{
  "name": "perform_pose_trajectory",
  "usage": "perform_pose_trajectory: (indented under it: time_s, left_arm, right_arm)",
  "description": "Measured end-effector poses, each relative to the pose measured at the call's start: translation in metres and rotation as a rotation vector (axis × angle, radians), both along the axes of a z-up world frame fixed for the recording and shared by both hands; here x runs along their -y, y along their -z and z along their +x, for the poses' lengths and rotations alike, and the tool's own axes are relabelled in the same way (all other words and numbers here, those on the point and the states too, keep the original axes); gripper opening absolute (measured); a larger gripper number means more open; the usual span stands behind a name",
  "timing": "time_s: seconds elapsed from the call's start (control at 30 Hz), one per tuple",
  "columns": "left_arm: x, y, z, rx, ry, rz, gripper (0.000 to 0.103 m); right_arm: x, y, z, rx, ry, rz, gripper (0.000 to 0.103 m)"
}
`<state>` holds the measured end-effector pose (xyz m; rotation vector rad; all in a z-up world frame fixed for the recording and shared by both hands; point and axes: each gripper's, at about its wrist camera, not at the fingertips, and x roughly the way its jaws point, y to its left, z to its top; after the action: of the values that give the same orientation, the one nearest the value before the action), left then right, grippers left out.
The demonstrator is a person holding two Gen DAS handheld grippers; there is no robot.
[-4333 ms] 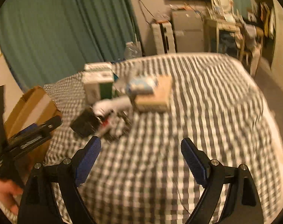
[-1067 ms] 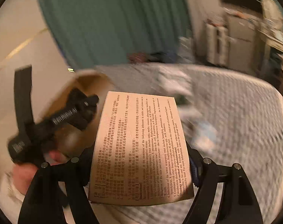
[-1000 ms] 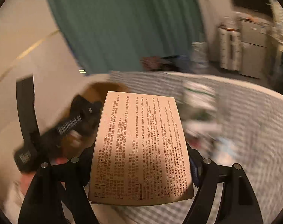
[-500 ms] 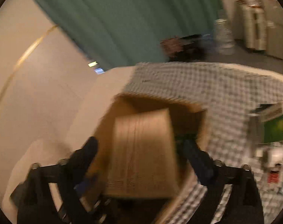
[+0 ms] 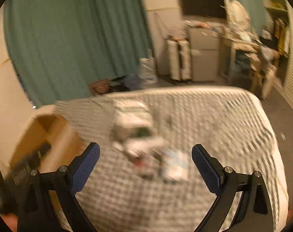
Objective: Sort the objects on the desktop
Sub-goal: 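Grasp the red-printed sachet with the left gripper while the right grasps the blue tissue pack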
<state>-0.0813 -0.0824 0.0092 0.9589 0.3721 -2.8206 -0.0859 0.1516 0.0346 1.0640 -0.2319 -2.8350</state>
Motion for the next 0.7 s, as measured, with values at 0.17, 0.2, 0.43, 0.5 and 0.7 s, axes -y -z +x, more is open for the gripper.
perform_pose_trajectory:
  time_s: [0.17,0.2,0.43,0.5,0.7]
  left_arm:
    - [-0.068,0.046,-0.021,0.087,0.200,-0.103,0.103]
    - [-0.074,0.052,-0.023,0.094,0.207,-0.121,0.103]
    - [-0.091,0.097,-0.054,0.172,0.263,-0.088,0.103]
    - [-0.098,0.107,-0.062,0.198,0.296,-0.112,0.103]
    - [-0.109,0.126,-0.087,0.193,0.336,-0.197,0.093]
  right_arm:
    - [-0.052,0.078,0.018,0.095,0.063,0.029,0.096]
    - [-0.055,0.089,0.019,0.120,0.061,0.026,0.096]
    - [-0.049,0.109,-0.012,0.138,-0.008,-0.040,0.093]
    - [-0.046,0.119,-0.020,0.152,-0.025,-0.018,0.093]
    - [-0.057,0.132,-0.030,0.172,-0.002,-0.053,0.092]
